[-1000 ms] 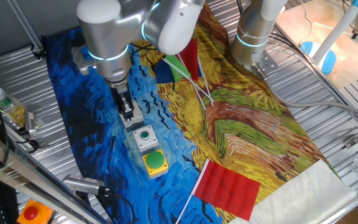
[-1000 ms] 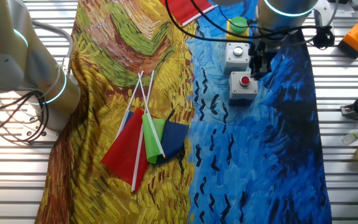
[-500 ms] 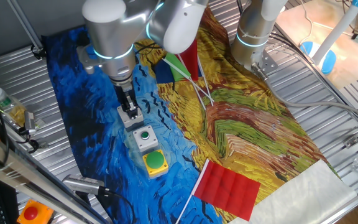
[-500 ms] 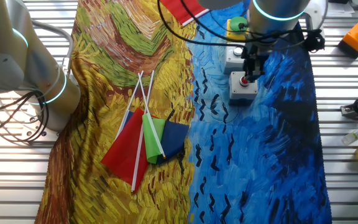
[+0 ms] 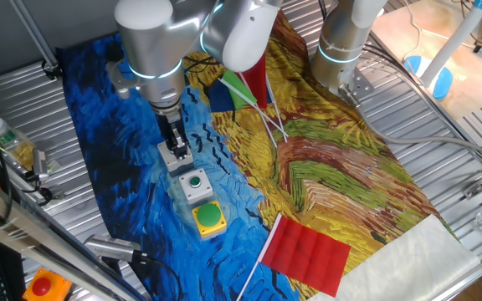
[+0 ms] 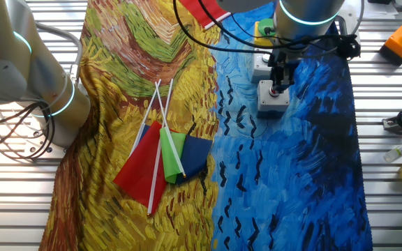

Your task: Press three buttons from left to right in sequence

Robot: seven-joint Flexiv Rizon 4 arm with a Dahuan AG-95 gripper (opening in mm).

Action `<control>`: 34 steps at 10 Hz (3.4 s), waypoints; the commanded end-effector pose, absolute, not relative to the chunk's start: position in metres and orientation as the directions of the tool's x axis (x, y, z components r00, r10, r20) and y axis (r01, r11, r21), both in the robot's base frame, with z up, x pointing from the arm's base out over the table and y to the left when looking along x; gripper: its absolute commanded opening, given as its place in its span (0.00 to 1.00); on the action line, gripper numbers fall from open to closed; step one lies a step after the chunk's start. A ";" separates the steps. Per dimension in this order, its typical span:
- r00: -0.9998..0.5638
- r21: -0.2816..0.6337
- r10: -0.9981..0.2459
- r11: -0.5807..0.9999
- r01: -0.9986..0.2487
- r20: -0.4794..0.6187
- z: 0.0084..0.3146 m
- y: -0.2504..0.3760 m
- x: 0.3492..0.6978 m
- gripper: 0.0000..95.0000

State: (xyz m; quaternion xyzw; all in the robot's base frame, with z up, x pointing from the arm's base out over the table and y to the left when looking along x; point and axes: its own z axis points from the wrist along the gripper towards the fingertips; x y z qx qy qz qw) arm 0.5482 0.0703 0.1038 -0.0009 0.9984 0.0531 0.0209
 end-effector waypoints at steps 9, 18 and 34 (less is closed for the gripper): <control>-0.999 0.113 0.001 0.994 -0.004 -0.037 0.093 0.072 0.551 0.40; -0.998 0.129 0.003 0.992 -0.005 -0.057 0.115 0.070 0.543 0.40; -0.996 0.121 0.077 0.990 0.070 -0.055 0.116 0.111 0.544 0.40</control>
